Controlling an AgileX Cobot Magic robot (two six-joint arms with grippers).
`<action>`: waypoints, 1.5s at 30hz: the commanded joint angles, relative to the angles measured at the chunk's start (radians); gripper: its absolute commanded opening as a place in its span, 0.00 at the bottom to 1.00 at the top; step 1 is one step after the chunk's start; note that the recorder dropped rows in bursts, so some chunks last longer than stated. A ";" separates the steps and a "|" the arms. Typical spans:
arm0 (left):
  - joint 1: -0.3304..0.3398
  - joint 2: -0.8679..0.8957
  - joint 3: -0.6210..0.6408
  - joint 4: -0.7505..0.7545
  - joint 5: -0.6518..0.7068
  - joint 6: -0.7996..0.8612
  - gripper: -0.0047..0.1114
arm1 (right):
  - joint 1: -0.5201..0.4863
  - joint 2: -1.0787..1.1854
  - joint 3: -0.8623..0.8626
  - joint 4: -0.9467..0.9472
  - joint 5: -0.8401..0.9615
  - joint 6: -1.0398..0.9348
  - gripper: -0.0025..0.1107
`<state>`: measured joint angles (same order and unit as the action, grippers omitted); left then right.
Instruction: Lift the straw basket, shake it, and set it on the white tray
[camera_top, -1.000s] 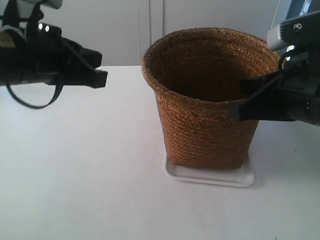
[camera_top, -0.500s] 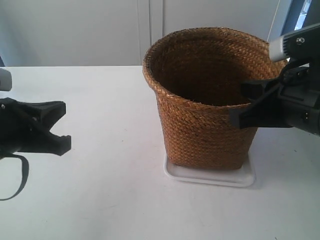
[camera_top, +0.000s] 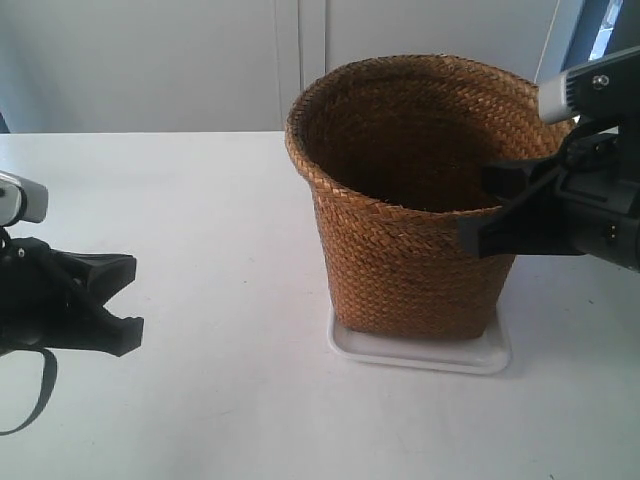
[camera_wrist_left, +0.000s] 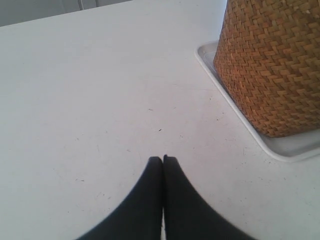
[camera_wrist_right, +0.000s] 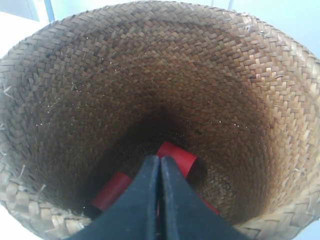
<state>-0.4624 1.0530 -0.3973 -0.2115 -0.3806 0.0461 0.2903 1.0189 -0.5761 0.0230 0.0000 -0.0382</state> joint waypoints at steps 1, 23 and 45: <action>0.001 -0.007 0.004 -0.005 0.008 0.002 0.04 | 0.005 -0.003 0.008 0.002 0.007 -0.010 0.02; 0.331 -0.314 0.035 -0.052 0.285 -0.046 0.04 | 0.005 -0.003 0.008 0.004 0.007 -0.010 0.02; 0.393 -0.809 0.242 -0.050 0.294 0.149 0.04 | 0.005 -0.003 0.008 0.004 0.007 -0.010 0.02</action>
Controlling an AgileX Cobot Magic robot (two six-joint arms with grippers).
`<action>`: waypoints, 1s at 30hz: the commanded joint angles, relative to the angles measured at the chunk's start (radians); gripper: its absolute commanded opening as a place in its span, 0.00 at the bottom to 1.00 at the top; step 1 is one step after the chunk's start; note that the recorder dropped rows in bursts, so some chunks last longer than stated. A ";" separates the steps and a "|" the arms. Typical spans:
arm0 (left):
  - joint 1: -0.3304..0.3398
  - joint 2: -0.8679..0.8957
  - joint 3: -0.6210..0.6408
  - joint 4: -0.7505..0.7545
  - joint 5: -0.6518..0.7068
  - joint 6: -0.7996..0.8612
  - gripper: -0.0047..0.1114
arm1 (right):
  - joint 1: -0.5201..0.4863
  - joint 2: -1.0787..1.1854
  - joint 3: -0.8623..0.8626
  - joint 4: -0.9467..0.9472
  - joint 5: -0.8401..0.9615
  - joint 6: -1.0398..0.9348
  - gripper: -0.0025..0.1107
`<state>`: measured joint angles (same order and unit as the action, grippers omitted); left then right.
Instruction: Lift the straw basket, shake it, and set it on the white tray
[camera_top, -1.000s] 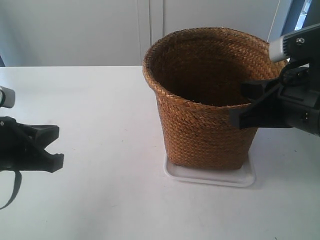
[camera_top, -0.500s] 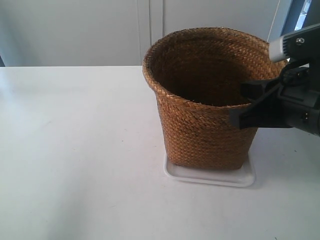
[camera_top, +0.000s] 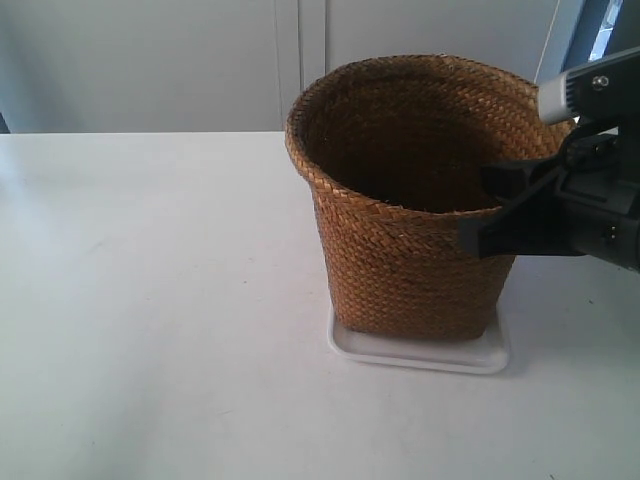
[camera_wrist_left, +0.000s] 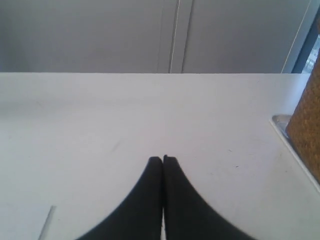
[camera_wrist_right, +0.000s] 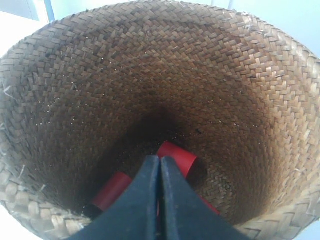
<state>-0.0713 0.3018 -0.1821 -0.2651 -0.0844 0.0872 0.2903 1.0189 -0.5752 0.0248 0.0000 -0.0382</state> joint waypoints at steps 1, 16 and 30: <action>0.002 -0.068 0.032 0.004 -0.005 0.122 0.04 | 0.005 -0.003 0.007 0.002 0.007 -0.010 0.02; 0.137 -0.238 0.103 0.000 0.128 0.215 0.04 | 0.005 -0.003 0.007 0.002 0.007 -0.010 0.02; 0.150 -0.238 0.182 0.000 0.321 0.108 0.04 | 0.005 -0.003 0.007 0.002 0.007 -0.010 0.02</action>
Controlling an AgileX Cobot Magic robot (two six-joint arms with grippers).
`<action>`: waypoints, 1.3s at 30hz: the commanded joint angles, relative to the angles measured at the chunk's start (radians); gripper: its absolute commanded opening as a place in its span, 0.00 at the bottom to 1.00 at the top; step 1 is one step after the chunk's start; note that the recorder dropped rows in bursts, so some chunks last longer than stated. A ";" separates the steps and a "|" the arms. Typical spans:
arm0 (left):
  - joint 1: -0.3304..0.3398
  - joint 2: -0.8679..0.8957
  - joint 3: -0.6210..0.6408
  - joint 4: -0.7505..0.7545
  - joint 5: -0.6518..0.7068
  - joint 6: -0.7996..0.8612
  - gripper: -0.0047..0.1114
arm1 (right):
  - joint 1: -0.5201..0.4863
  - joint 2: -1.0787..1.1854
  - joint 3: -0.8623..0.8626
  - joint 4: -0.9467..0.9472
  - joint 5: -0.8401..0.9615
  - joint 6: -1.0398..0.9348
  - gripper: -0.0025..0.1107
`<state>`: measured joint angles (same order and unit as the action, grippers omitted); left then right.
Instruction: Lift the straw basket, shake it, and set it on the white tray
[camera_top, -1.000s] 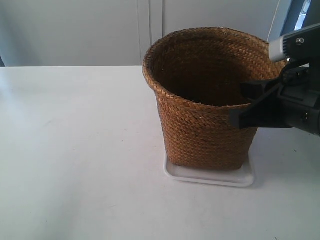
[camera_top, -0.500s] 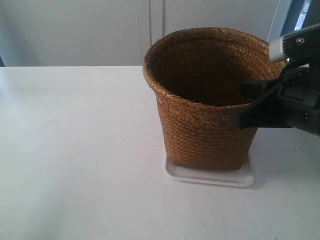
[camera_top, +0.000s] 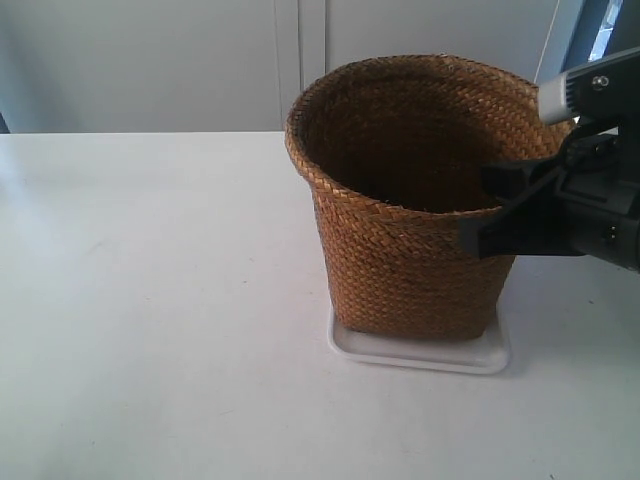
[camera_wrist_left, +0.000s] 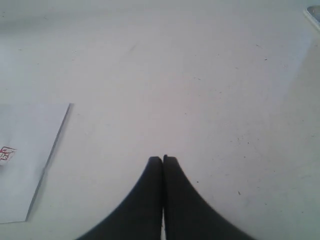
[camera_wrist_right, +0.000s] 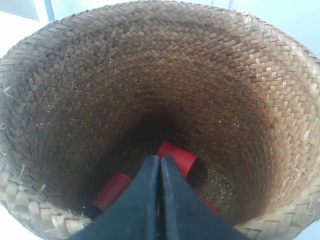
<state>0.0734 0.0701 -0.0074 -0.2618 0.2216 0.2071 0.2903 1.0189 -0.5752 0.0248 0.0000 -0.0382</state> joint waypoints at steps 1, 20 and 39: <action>0.005 -0.006 0.007 -0.003 0.019 -0.012 0.04 | 0.005 -0.003 0.007 0.002 0.007 -0.010 0.02; 0.005 -0.006 0.007 -0.003 0.017 -0.050 0.04 | 0.005 -0.003 0.007 0.002 0.007 -0.010 0.02; 0.005 -0.006 0.007 -0.003 0.015 -0.050 0.04 | 0.005 -0.003 0.007 0.002 0.007 -0.010 0.02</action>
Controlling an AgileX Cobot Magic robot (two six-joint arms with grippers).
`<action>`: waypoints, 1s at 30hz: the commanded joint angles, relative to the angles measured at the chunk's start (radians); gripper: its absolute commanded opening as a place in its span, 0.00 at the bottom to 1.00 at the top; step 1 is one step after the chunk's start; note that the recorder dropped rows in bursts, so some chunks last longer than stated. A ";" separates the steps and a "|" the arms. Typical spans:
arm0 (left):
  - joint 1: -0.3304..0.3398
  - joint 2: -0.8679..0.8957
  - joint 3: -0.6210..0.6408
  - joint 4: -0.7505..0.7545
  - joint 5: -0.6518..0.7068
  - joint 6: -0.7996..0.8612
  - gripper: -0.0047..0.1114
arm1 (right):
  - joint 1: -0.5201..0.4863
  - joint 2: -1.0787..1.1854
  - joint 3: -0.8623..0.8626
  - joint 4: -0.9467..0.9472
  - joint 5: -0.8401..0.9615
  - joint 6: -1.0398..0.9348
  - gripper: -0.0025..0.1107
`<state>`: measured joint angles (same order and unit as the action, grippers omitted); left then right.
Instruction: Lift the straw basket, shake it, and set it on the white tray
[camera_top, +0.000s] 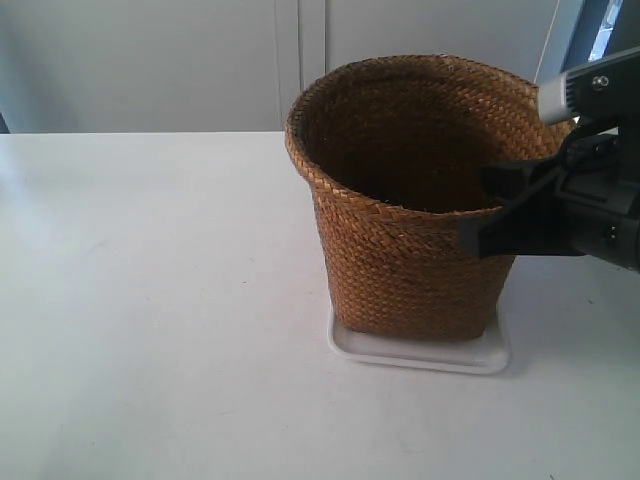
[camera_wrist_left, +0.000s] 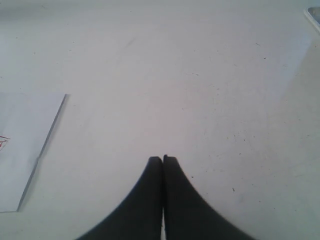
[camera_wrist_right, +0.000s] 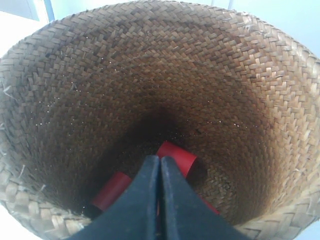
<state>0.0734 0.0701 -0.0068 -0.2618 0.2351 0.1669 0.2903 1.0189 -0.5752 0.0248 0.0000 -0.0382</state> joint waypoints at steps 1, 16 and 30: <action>0.005 -0.006 0.007 -0.003 0.002 -0.010 0.04 | 0.005 -0.003 0.007 0.002 0.007 -0.010 0.02; 0.005 -0.006 0.007 -0.003 0.002 -0.010 0.04 | -0.237 -0.627 0.280 0.004 0.107 -0.002 0.02; 0.005 -0.006 0.007 -0.003 0.002 -0.010 0.04 | -0.251 -0.919 0.540 0.002 0.108 -0.011 0.02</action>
<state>0.0734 0.0701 -0.0068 -0.2618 0.2351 0.1669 0.0425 0.1082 -0.0743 0.0248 0.1038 -0.0382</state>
